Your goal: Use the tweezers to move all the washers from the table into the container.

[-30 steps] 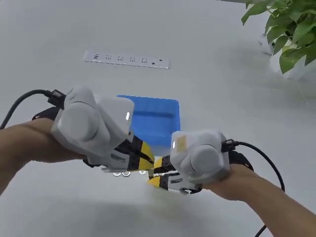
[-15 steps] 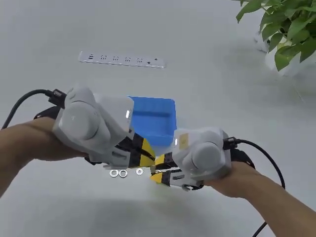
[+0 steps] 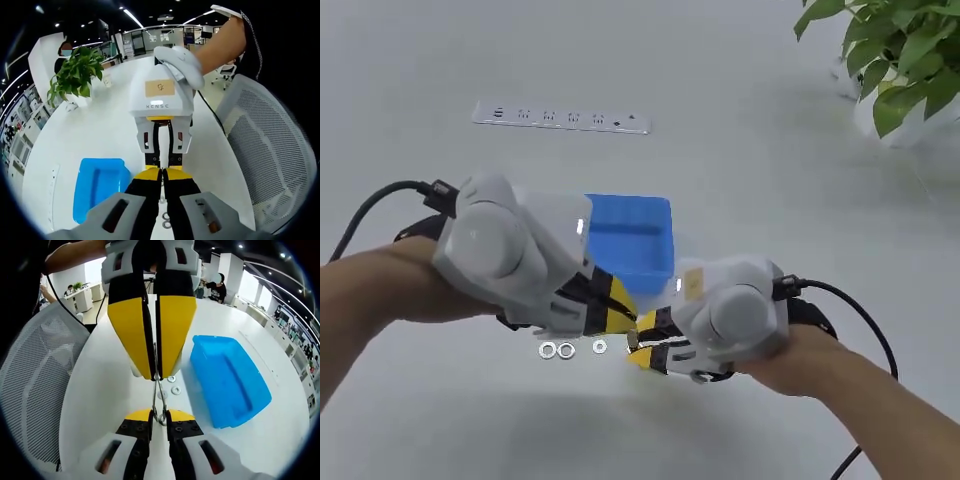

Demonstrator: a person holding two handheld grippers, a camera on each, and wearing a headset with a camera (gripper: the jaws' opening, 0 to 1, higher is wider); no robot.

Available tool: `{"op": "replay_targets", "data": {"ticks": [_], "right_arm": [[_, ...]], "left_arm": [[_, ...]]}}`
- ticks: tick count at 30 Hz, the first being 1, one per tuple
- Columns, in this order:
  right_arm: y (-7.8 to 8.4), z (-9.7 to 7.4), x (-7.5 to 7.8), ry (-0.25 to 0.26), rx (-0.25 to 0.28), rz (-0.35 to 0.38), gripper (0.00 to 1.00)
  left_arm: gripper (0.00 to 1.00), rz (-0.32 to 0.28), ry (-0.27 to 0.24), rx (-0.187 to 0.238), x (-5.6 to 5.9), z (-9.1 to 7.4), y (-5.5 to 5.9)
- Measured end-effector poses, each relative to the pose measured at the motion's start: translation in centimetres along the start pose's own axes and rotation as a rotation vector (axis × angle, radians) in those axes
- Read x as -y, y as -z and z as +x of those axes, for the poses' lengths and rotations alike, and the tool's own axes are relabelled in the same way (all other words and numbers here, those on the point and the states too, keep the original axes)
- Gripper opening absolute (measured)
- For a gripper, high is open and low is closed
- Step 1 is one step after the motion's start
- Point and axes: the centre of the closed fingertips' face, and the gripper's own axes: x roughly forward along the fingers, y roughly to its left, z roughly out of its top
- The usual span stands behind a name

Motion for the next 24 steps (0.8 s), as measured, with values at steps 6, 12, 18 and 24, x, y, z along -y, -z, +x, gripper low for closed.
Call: {"op": "replay_targets", "data": {"ticks": [6,12,18,24], "right_arm": [[0.16,0.19,0.08,-0.004,-0.007,0.012,0.13],[0.06,0.03,0.16,0.004,-0.001,0.009,0.16],[-0.06,-0.3,0.37,0.012,0.009,0.024,0.16],[-0.07,-0.61,0.42,0.019,0.016,0.038,0.14]], "left_arm": [[0.06,-0.031,-0.004,0.007,-0.47,0.16,-0.09],[0.06,-0.046,0.003,0.013,-0.66,0.46,-0.44],[0.06,-0.062,0.012,0.018,-0.82,0.7,-0.66],[0.06,-0.061,0.023,0.013,-0.93,0.86,-0.67]]}}
